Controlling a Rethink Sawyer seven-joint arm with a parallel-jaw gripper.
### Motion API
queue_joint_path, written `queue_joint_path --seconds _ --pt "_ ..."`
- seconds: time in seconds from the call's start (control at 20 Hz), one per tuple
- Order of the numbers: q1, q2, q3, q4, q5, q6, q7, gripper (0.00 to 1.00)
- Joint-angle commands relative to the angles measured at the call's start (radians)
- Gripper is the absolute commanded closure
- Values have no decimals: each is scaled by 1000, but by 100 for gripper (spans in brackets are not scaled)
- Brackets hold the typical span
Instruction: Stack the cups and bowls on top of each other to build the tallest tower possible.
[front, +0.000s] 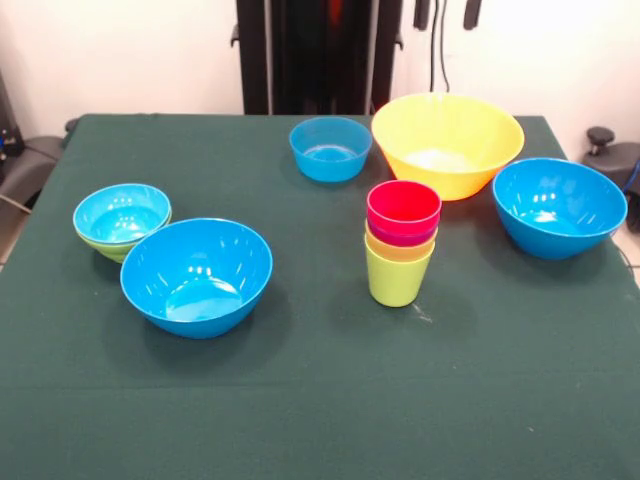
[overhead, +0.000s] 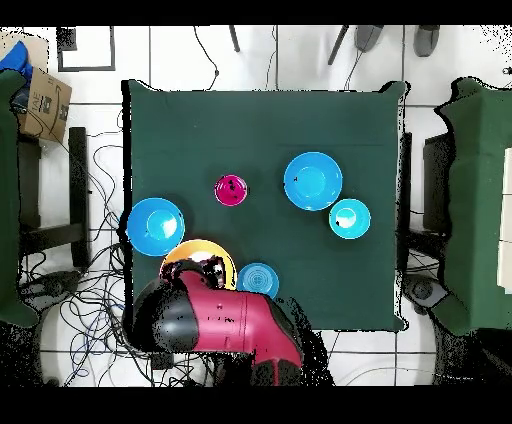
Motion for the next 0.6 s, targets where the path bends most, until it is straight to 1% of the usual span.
queue_joint_path --seconds 0.05,0.2,0.4,0.6 --pt "-14 165 43 -62 -21 -100 154 0" --pt "-7 215 40 -111 -18 -105 146 0" --pt "-6 284 32 -176 -14 -134 144 0" --pt "-11 308 18 -207 -16 -126 142 0"
